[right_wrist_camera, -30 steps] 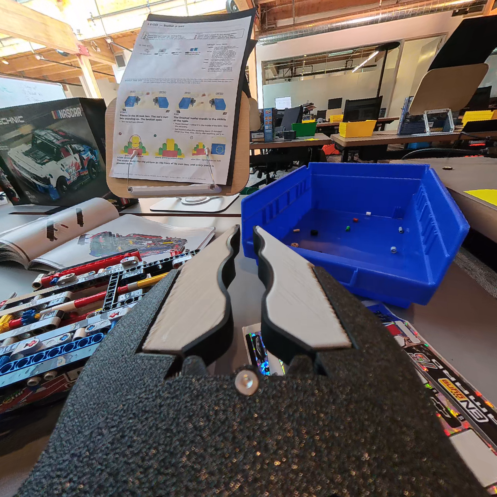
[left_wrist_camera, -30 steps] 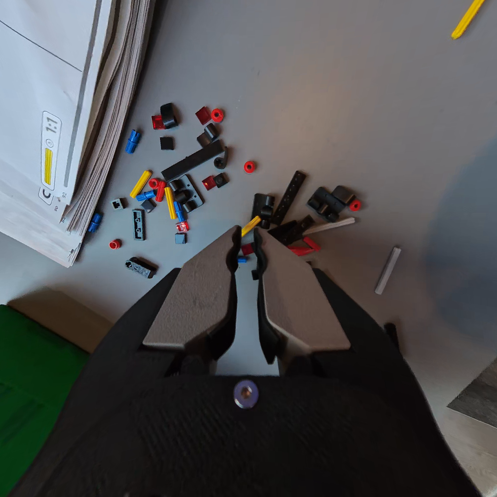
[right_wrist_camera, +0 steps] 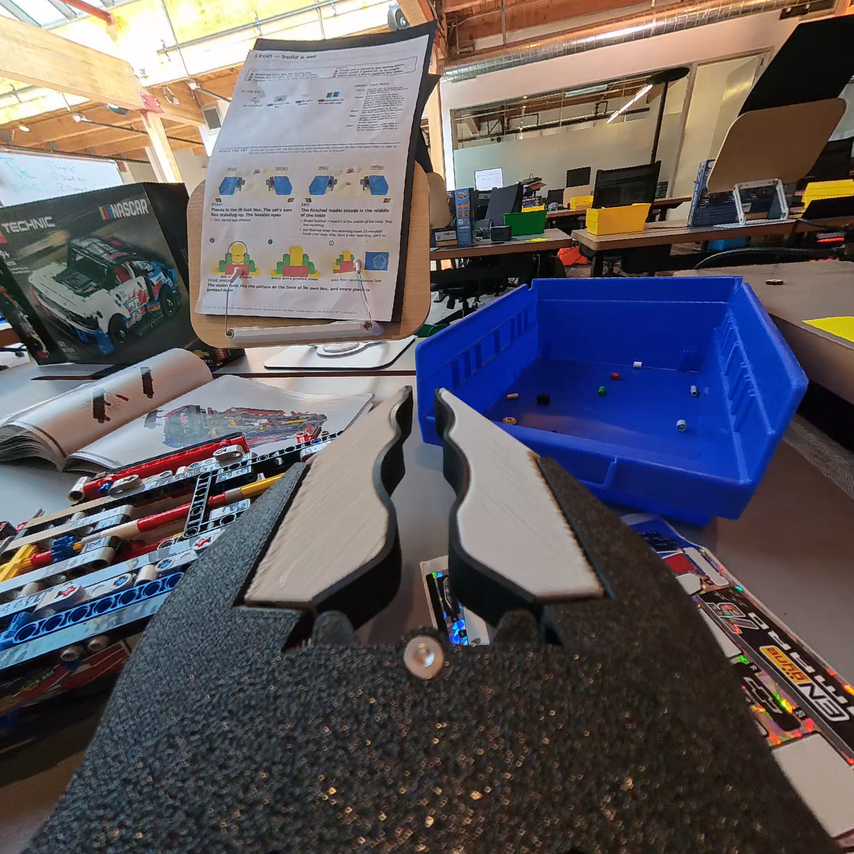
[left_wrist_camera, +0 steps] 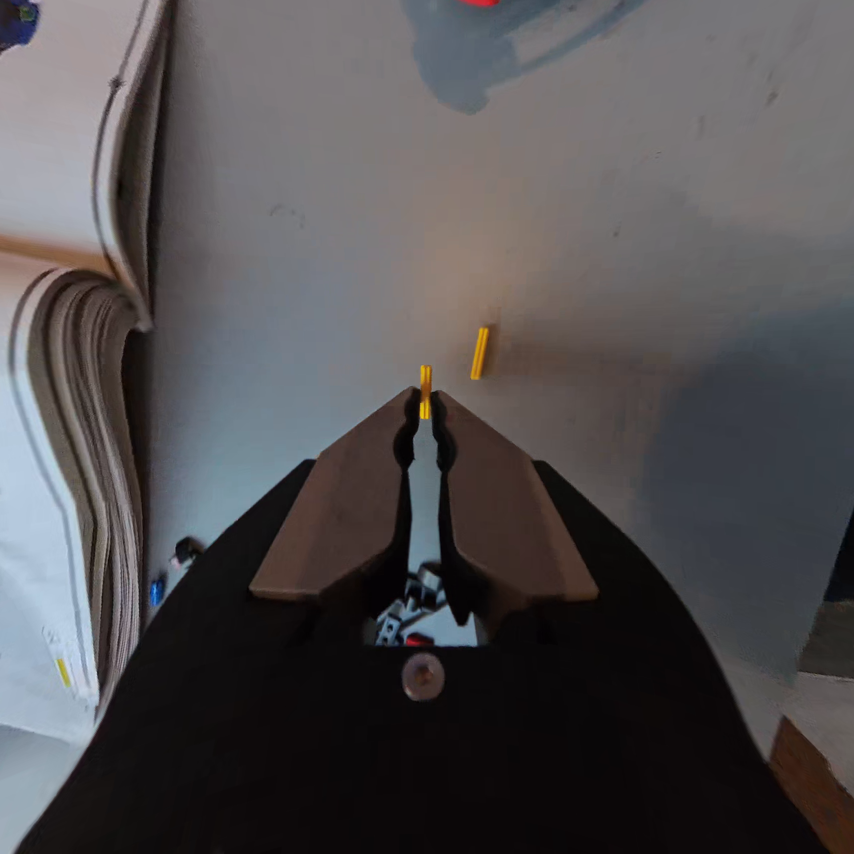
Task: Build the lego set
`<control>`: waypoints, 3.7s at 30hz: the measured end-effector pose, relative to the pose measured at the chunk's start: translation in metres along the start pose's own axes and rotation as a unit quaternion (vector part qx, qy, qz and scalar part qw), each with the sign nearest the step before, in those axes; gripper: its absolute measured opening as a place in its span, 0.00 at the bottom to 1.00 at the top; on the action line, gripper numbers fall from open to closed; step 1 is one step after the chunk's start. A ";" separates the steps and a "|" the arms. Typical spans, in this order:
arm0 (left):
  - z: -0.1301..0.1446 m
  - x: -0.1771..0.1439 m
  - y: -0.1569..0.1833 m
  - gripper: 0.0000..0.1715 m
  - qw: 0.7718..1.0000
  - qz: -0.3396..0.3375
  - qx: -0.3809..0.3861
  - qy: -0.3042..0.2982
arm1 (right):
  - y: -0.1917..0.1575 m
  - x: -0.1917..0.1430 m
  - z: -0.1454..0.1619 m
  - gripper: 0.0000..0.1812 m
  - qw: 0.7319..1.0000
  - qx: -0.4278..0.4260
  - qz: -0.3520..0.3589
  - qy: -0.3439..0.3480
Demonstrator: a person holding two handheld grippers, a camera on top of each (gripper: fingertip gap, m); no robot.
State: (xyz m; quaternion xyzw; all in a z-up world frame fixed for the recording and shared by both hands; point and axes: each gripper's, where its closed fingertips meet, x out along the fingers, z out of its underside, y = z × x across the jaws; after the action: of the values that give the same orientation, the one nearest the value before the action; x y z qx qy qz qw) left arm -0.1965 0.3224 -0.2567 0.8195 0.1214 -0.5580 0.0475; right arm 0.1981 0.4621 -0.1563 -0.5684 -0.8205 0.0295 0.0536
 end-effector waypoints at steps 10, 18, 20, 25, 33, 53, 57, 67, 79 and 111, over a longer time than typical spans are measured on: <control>-0.006 0.018 0.018 0.05 0.996 0.075 0.028 -0.031 | 0.002 -0.004 -0.002 0.05 1.000 0.017 -0.004 0.005; -0.009 -0.002 0.015 0.05 0.999 0.037 -0.025 0.019 | 0.002 -0.005 -0.003 0.04 1.000 0.011 -0.002 0.006; -0.013 -0.013 0.007 0.05 0.996 -0.011 -0.057 0.066 | 0.003 -0.005 -0.003 0.04 1.000 0.004 0.001 0.005; -0.010 -0.046 -0.023 0.09 0.954 -0.115 -0.178 0.211 | 0.004 -0.004 -0.001 0.05 1.000 -0.010 0.013 0.001; 0.013 -0.067 -0.077 0.22 0.882 -0.231 -0.262 0.317 | 0.002 0.000 0.002 0.06 0.999 -0.032 0.023 -0.009; -0.028 -0.088 -0.039 0.20 0.836 -0.167 -0.269 0.449 | 0.002 0.010 0.014 0.11 0.994 -0.078 0.051 -0.050; -0.051 -0.079 0.005 0.18 0.863 -0.121 -0.230 0.433 | 0.001 0.011 0.015 0.11 0.994 -0.084 0.049 -0.053; 0.117 -0.129 -0.089 0.13 0.871 -0.259 -0.336 0.248 | 0.003 0.006 0.008 0.10 0.996 -0.066 0.045 -0.030; 0.113 -0.071 -0.132 0.02 0.982 -0.131 -0.121 0.063 | 0.005 0.004 0.006 0.10 0.997 -0.051 0.045 -0.022; 0.110 -0.046 -0.141 0.01 0.992 -0.086 -0.088 0.012 | 0.011 -0.001 -0.001 0.09 0.999 -0.018 0.041 0.004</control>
State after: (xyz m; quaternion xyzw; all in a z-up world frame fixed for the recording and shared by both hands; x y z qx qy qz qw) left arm -0.3475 0.4281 -0.2475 0.8051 0.2407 -0.5377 0.0696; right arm 0.2088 0.4651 -0.1571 -0.6029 -0.7963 0.0148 0.0457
